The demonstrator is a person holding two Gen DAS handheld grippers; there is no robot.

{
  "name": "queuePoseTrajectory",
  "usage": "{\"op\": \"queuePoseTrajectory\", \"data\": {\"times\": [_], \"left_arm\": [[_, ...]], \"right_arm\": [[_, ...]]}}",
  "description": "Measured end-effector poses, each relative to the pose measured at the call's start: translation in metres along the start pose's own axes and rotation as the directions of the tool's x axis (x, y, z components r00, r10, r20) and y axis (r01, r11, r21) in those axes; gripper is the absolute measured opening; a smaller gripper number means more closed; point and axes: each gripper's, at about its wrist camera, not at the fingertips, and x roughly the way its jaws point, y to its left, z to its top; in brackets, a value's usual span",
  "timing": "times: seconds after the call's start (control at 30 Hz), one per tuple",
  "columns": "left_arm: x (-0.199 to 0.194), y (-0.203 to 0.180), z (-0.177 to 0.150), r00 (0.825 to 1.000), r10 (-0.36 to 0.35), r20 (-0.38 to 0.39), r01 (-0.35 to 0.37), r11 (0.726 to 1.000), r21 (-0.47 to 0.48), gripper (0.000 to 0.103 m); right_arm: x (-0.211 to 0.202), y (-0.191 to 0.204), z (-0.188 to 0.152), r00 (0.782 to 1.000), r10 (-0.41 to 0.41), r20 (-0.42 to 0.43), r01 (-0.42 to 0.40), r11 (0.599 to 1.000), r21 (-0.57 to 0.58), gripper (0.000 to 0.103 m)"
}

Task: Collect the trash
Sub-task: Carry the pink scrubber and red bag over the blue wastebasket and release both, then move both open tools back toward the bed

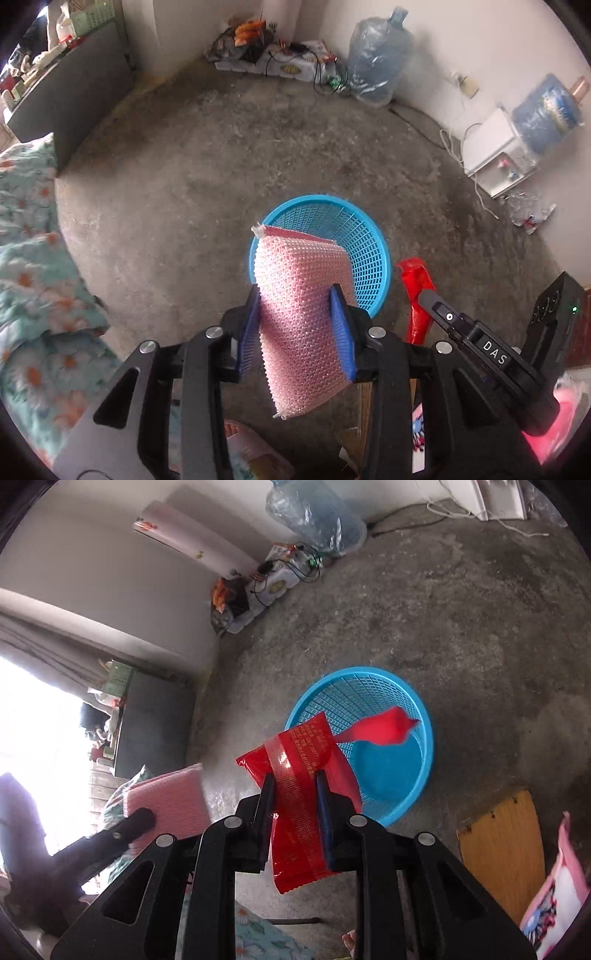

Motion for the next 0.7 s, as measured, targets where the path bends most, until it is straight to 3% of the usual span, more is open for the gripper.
{"op": "queuePoseTrajectory", "data": {"times": [0.1,0.13,0.17,0.3,0.5,0.63,0.7], "left_arm": [[0.025,-0.004,0.004,0.999,0.037,-0.005,-0.037,0.999,-0.012,0.044],[0.03,-0.002,0.005,0.999,0.039,-0.001,-0.039,0.999,-0.034,0.054],[0.033,0.0,0.007,0.999,0.047,0.003,-0.047,0.997,-0.058,0.063],[0.041,0.002,0.008,0.999,0.04,0.012,-0.039,0.997,-0.065,0.063],[-0.001,0.006,0.007,0.997,0.023,0.068,-0.022,1.0,-0.01,0.063],[-0.06,0.009,-0.003,0.99,-0.007,0.142,-0.005,0.996,0.086,0.063],[-0.094,0.014,-0.012,0.983,-0.029,0.183,0.008,0.993,0.115,0.063]], "right_arm": [[0.029,-0.011,0.018,0.999,-0.045,-0.025,0.045,0.999,0.015,0.046],[0.037,-0.014,0.023,0.997,-0.067,-0.028,0.067,0.998,0.015,0.049],[0.042,-0.016,0.025,0.996,-0.086,-0.035,0.086,0.996,0.015,0.05],[0.048,-0.022,0.022,0.996,-0.083,-0.027,0.085,0.995,0.049,0.05],[0.02,-0.001,0.002,0.996,-0.074,0.052,0.074,0.997,0.004,0.05],[-0.016,0.039,-0.02,0.99,-0.055,0.127,0.067,0.994,-0.09,0.051],[-0.038,0.062,-0.033,0.985,-0.038,0.17,0.063,0.987,-0.147,0.057]]}}
